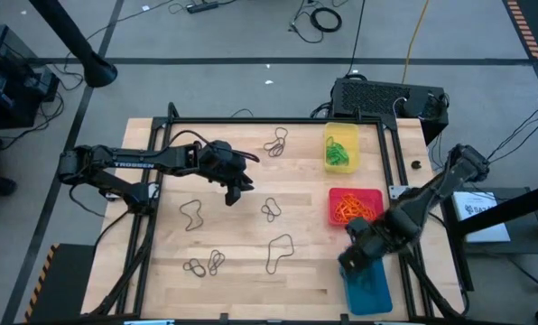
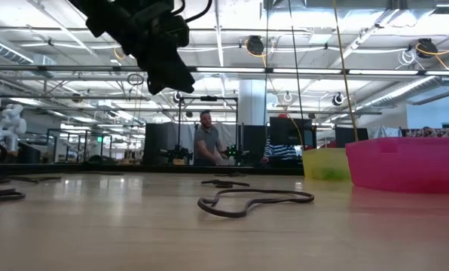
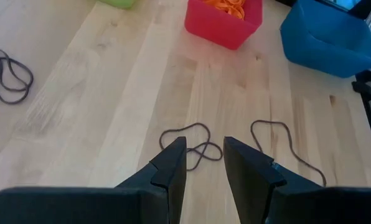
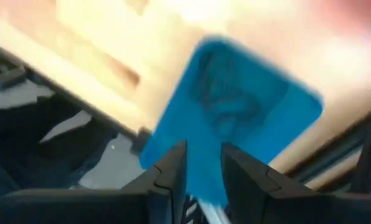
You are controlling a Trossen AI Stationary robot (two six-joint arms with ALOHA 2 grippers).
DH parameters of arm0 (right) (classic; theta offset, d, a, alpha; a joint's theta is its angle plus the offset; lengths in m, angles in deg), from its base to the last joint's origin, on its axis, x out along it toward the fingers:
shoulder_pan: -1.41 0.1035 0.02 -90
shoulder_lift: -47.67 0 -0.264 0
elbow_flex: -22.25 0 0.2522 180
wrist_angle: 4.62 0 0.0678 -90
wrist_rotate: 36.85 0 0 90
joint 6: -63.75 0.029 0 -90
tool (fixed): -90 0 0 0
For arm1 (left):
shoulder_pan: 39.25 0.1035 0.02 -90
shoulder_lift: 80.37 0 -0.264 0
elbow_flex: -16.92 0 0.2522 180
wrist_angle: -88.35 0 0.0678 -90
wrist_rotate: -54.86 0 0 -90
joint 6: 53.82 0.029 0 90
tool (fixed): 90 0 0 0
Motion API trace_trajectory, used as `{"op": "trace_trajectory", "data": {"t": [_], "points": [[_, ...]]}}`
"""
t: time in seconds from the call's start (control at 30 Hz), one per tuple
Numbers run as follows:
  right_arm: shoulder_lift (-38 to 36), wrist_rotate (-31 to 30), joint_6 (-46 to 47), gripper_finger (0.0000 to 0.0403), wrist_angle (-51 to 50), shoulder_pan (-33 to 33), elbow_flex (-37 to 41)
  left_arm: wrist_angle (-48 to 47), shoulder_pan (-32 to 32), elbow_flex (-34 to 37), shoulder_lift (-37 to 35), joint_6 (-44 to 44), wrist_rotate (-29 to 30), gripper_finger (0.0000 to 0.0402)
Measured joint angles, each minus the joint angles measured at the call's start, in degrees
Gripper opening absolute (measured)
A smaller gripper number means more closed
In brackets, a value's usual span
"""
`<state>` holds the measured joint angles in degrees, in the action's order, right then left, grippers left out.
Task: Sort rubber bands into baskets
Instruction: Put the violet rubber band into the blue bin
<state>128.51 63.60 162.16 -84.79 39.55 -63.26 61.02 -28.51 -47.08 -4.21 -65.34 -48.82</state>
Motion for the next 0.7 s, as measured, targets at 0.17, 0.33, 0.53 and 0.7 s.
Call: {"op": "trace_trajectory", "data": {"t": [0.17, 0.33, 0.53, 0.7], "points": [[-0.33, -7.09, -11.81, 0.0091, -0.86, -9.66, 0.0, -3.85, 0.02, 0.0, 0.0, -0.16, 0.0, 0.0113], [0.47, -13.92, -30.55, 0.0091, 4.63, -23.73, 0.0, -11.48, 0.0, 0.0, 0.0, -1.45, 0.0, 0.0113], [4.57, -14.67, -52.28, 0.0091, 20.93, -41.72, 0.0, -18.58, 0.0, 0.0, 0.0, -7.09, 0.28, 0.0113], [10.63, -10.74, -59.73, 0.0091, 37.7, -54.44, 0.0, -20.97, 0.01, 0.0, 0.0, -10.78, 0.33, 0.0113]]}}
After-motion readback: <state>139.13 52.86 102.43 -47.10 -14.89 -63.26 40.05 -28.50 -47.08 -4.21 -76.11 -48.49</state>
